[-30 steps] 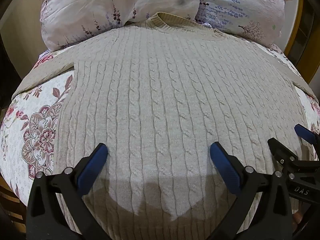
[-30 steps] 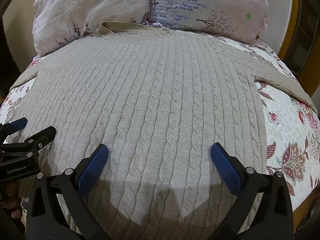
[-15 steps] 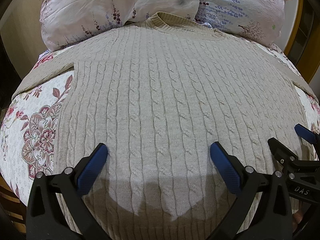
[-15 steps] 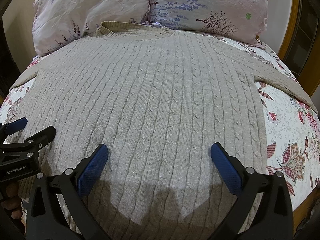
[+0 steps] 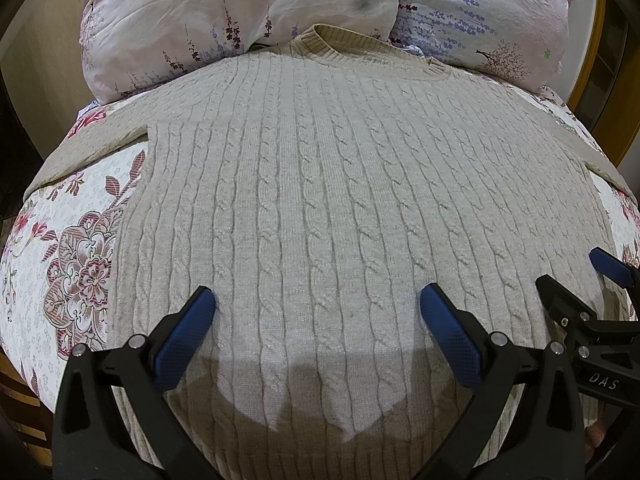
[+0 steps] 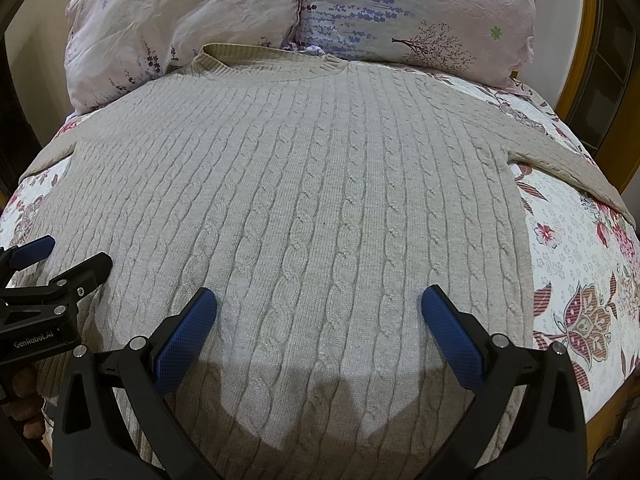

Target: Fold small clothes

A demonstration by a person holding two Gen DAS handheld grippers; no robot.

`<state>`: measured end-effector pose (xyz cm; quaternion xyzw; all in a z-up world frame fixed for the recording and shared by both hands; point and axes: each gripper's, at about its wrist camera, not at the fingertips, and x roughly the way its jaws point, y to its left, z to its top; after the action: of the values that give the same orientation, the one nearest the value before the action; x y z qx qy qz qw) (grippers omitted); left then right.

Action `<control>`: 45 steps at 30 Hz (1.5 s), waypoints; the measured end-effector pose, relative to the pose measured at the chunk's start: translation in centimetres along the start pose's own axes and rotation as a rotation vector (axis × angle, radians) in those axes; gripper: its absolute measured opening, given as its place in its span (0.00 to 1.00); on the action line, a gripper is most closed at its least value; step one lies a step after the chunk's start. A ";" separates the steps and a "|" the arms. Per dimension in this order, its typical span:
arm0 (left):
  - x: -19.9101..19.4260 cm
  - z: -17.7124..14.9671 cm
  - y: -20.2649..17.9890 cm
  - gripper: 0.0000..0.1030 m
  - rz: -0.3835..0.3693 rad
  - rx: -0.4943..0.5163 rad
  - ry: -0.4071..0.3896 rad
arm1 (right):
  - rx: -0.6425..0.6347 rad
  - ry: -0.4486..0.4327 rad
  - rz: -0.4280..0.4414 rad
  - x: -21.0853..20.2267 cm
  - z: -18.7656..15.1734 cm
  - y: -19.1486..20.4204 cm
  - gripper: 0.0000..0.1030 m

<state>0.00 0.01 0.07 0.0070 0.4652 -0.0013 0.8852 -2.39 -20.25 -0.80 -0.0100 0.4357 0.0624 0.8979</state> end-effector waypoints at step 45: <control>0.4 1.0 0.0 0.98 -0.015 0.023 0.084 | -0.092 0.040 0.141 -0.1 0.9 -2.0 0.99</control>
<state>1.07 -0.04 0.28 0.0139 0.5019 -0.0129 0.8647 -1.53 -22.14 -0.24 -0.0216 0.4498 0.1449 0.8810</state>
